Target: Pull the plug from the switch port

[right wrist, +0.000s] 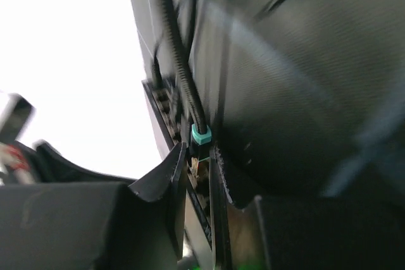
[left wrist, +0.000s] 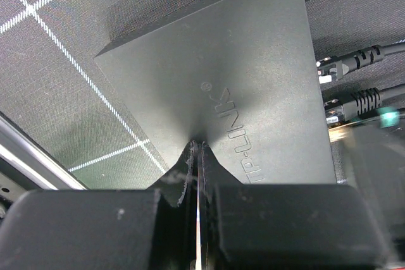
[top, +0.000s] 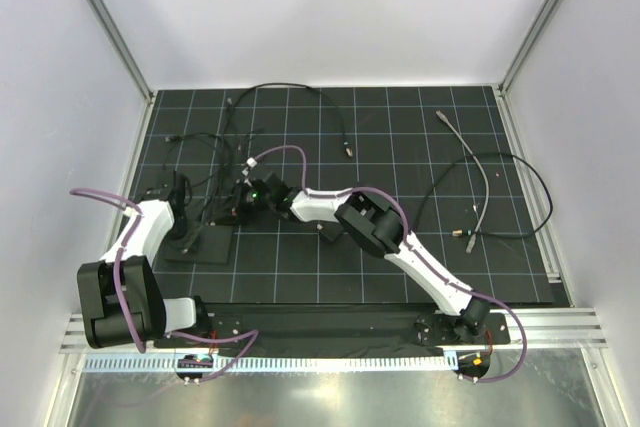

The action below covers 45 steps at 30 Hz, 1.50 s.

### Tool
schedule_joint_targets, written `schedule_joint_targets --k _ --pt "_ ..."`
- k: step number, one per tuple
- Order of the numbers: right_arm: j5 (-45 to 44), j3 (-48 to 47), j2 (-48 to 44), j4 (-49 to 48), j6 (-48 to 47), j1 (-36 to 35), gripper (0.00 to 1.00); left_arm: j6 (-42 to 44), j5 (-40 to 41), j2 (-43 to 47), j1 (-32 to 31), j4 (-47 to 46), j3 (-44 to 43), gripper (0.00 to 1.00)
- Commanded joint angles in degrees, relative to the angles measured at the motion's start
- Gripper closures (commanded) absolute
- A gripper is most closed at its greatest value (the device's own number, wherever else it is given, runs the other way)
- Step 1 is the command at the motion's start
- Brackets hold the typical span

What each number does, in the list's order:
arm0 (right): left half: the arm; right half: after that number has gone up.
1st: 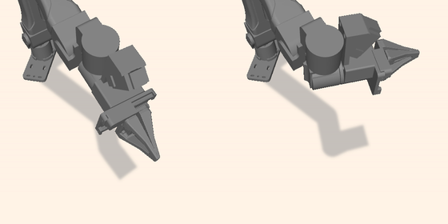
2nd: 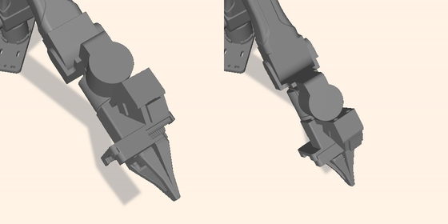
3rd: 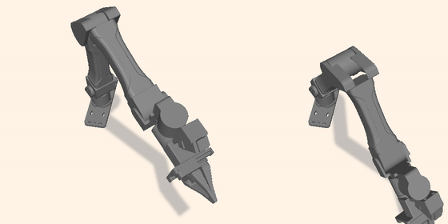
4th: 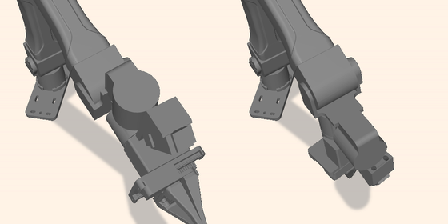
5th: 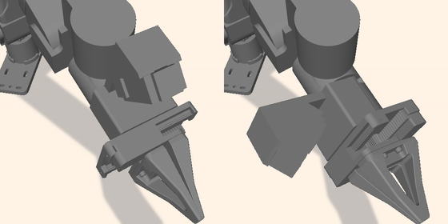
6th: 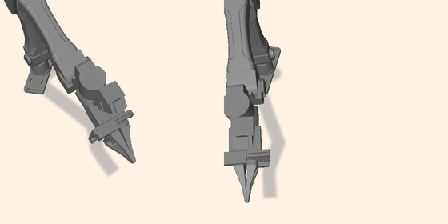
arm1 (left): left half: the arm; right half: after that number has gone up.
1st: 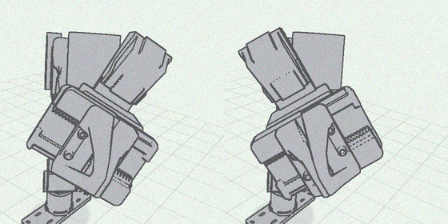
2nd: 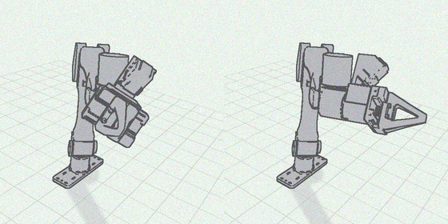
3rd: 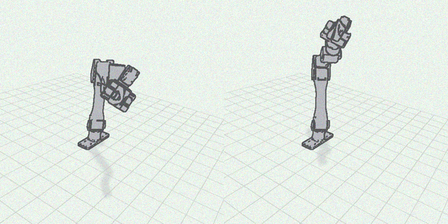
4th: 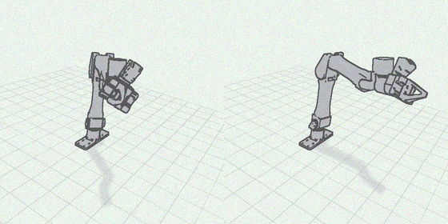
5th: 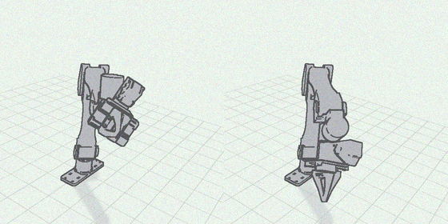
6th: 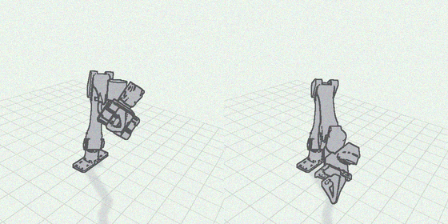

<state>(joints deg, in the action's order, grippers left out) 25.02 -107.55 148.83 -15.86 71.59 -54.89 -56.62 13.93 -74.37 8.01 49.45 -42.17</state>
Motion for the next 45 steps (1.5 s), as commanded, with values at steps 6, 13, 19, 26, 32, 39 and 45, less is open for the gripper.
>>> schedule_joint_targets --k 6,13,19,26,32,39,45 --pt "-1.4 -1.8 2.5 -0.7 8.5 5.3 0.99 4.6 -2.7 5.5 -0.1 0.7 2.1 1.00" --pt "-3.7 -1.4 -2.6 3.6 -8.5 5.3 0.99 5.2 -3.6 19.1 -0.4 0.3 -2.6 0.97" --pt "-10.8 0.0 -17.1 22.5 -31.0 5.6 0.99 9.0 -8.0 17.2 -0.3 1.4 -6.3 0.94" --pt "-14.0 1.7 -38.2 40.7 -42.2 11.2 0.99 13.9 -17.4 20.0 -0.4 -4.6 -5.6 0.86" --pt "-16.2 5.4 -51.5 49.6 -44.9 24.8 0.99 16.0 -27.4 24.1 -0.3 -10.1 -3.1 0.82" --pt "-21.5 16.9 -64.7 55.1 -44.3 40.5 0.99 17.1 -31.7 23.8 -0.3 -11.8 -3.1 0.77" --pt "-29.0 37.7 -68.8 53.3 -42.1 51.0 0.99 17.7 -32.0 23.0 -0.4 -11.7 -4.8 0.76"
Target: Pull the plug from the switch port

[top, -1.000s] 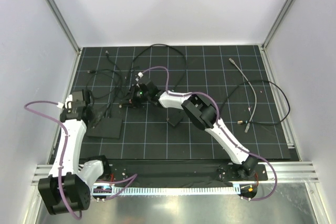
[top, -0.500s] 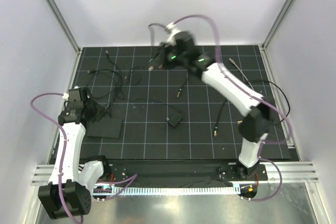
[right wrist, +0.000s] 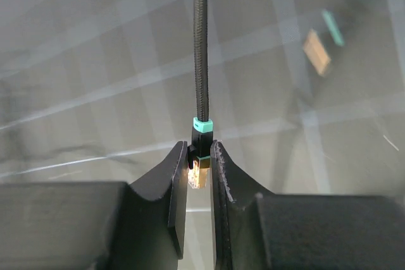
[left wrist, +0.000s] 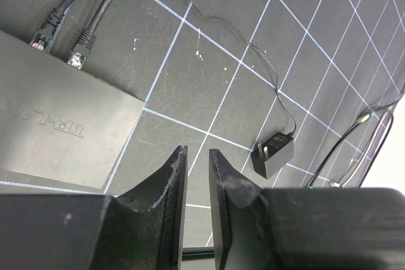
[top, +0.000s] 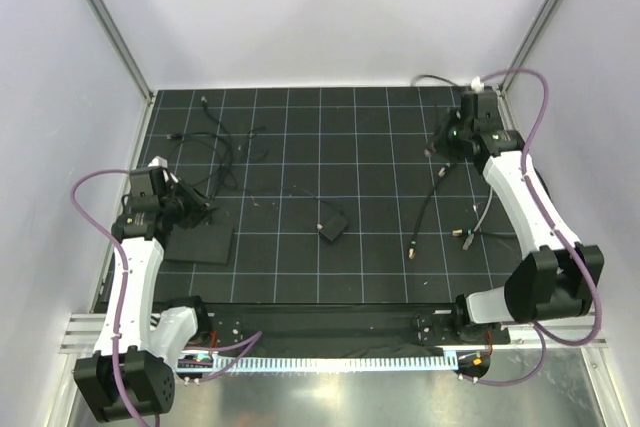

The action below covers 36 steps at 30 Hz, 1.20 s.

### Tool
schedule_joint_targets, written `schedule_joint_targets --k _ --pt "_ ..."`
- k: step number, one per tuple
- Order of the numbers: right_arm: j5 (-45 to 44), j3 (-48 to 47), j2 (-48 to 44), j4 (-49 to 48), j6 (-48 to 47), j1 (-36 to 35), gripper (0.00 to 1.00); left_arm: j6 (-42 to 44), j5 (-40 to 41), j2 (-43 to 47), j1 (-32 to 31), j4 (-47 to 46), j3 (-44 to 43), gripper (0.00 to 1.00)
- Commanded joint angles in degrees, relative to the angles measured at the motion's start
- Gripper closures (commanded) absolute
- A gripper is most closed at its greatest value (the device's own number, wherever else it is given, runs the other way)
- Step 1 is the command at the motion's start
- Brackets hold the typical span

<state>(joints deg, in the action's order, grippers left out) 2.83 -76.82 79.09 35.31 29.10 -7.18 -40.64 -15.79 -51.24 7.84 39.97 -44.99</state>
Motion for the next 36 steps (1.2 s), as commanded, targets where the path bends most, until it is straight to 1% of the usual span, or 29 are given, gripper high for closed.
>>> schedule_joint_targets --k 1,4,6,9,10,11,12,13,15,16,17,18,19,20,21,22,23,24,25,26,28,29,30,31,32,33,34,35,36 --pt "-7.1 8.6 1.4 1.9 0.3 3.8 0.99 1.8 -2.1 -0.3 0.0 -2.2 -2.0 0.76" --pt "-7.2 14.2 3.8 -1.6 -0.9 4.0 0.99 1.6 -1.4 -1.0 0.0 -2.1 -1.8 0.76" --pt "-3.9 15.6 6.0 -3.2 -0.9 4.0 0.99 1.2 -0.3 -1.0 -0.1 -2.1 -1.3 0.76" --pt "-1.3 17.3 9.7 -5.9 -1.3 3.0 0.98 0.6 2.0 -1.3 0.0 -1.9 -0.9 0.75" --pt "-1.4 17.5 10.7 -6.5 -1.5 2.4 0.93 0.4 3.8 -1.4 0.0 -1.6 -0.6 0.75" --pt "-1.8 17.4 11.9 -6.5 -1.6 1.9 0.88 -0.1 4.9 -1.7 0.0 -1.6 -0.5 0.72" --pt "-2.4 17.2 13.8 -6.5 -1.9 1.4 0.71 -0.5 6.0 -2.3 -0.1 -1.3 -0.5 0.70" --pt "-4.7 16.8 14.5 -6.1 -2.2 0.7 0.62 -0.8 7.6 -2.9 0.0 -0.2 -1.0 0.69" --pt "-8.5 14.1 15.6 -4.5 -3.5 -3.0 0.47 -0.9 11.4 -4.4 0.1 1.4 -1.9 0.69" --pt "-12.5 12.8 15.7 -3.9 -4.0 -4.5 0.36 -0.8 12.8 -6.0 0.1 2.6 -2.7 0.69" --pt "-14.8 9.4 16.0 -2.0 -4.5 -8.3 0.32 -0.9 15.5 -6.8 0.1 3.4 -3.1 0.69" --pt "-16.6 7.7 16.4 -1.4 -4.8 -10.0 0.29 -0.7 18.0 -7.9 0.2 4.1 -3.5 0.69" --pt "-18.5 5.9 17.2 -0.9 -5.0 -12.1 0.27 -0.4 19.1 -9.6 0.5 5.1 -3.8 0.69" --pt "-19.3 2.1 17.8 -0.2 -5.2 -14.0 0.27 -0.2 20.5 -10.4 0.7 5.6 -4.4 0.69" --pt "-19.8 0.1 19.1 0.1 -5.5 -18.2 0.26 -0.2 22.8 -11.2 1.3 6.3 -4.6 0.69" --pt "-20.2 -3.8 19.8 0.1 -5.6 -20.3 0.26 -0.3 24.0 -12.2 1.7 6.5 -4.5 0.69" --pt "-20.5 -6.2 20.9 0.3 -6.2 -22.2 0.26 -0.5 25.0 -12.7 2.1 6.6 -4.5 0.69" --pt "-20.4 -8.5 22.1 0.5 -6.5 -26.3 0.26 -0.8 26.0 -13.0 2.7 6.7 -4.4 0.69" --pt "-19.4 -13.0 23.2 0.4 -6.9 -27.8 0.25 -0.9 26.0 -13.4 4.1 6.5 -4.3 0.69" --pt "-16.1 -15.1 26.1 0.2 -7.0 -29.4 0.25 -1.0 26.0 -13.6 4.6 6.4 -4.2 0.69" --pt "-13.0 -19.5 29.3 -0.2 -5.7 -33.0 0.22 -0.8 25.8 -13.6 5.7 5.3 -3.8 0.68" --pt "-10.2 -23.5 32.0 -0.5 -5.3 -34.1 0.21 -0.8 26.0 -13.8 6.7 5.2 -3.7 0.67" --pt "-8.0 -25.1 33.4 -1.3 -5.2 -35.2 0.20 -0.7 26.1 -13.9 7.2 5.2 -3.7 0.67" --pt "-5.8 -27.2 34.5 -4.1 -4.9 -37.2 0.20 -0.3 26.1 -14.0 7.6 5.1 -3.7 0.66" --pt "1.0 -27.7 36.7 -6.1 -4.2 -37.9 0.20 0.0 26.1 -14.3 8.2 4.9 -3.6 0.66" --pt "4.7 -27.7 37.6 -8.7 -3.2 -38.4 0.21 0.4 25.9 -14.4 8.4 4.6 -3.3 0.66" --pt "9.5 -27.7 38.7 -14.6 -0.6 -38.9 0.22 0.6 25.0 -14.8 8.6 4.3 -3.1 0.66" --pt "12.7 -27.7 40.0 -17.3 1.5 -39.1 0.23 1.0 24.5 -15.0 8.8 4.2 -2.7 0.67" --pt "18.4 -27.8 42.4 -20.1 2.9 -39.4 0.26 1.1 23.7 -15.5 9.0 3.7 -2.6 0.68"
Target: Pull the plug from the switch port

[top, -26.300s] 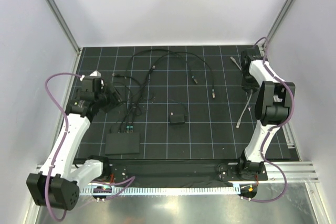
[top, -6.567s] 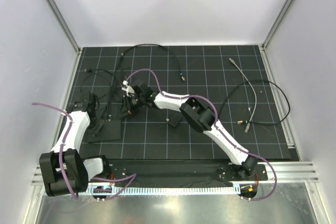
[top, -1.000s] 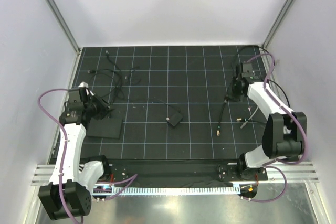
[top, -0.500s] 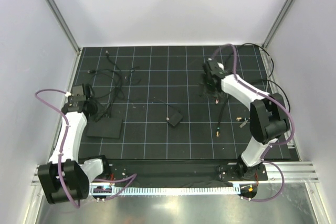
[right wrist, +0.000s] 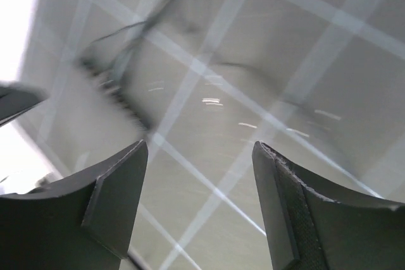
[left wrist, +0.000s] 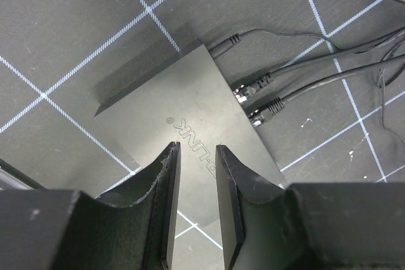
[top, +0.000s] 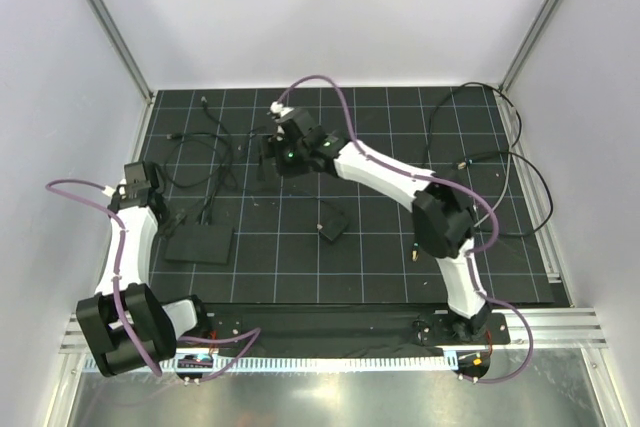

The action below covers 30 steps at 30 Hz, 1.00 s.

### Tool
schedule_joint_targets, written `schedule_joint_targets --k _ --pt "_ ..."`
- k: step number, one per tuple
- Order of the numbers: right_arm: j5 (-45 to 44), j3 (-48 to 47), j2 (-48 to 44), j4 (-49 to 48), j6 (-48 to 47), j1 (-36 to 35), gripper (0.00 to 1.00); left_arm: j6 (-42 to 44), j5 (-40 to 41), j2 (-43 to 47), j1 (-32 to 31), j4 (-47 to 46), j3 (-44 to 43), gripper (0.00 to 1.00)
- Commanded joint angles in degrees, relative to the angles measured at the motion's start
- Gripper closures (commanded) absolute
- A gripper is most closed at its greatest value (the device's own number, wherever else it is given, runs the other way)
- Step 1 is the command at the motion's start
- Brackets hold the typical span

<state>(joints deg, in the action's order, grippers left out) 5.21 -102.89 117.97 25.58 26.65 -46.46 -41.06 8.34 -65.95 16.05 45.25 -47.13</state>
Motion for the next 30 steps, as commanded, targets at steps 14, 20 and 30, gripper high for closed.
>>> schedule_joint_targets --k 14,20,30 --pt "30.7 -19.6 28.4 -25.3 18.2 -4.6 0.45 2.6 -0.6 -1.1 1.2 -3.1 0.1 0.72" --pt "33.0 -23.8 33.7 -29.4 24.4 -5.6 0.49 0.9 5.9 -2.4 1.9 -1.5 -0.4 0.72" --pt "33.4 -22.1 35.5 -31.3 28.4 -5.7 0.54 -0.3 13.5 -8.8 5.7 -5.0 -2.1 0.64"
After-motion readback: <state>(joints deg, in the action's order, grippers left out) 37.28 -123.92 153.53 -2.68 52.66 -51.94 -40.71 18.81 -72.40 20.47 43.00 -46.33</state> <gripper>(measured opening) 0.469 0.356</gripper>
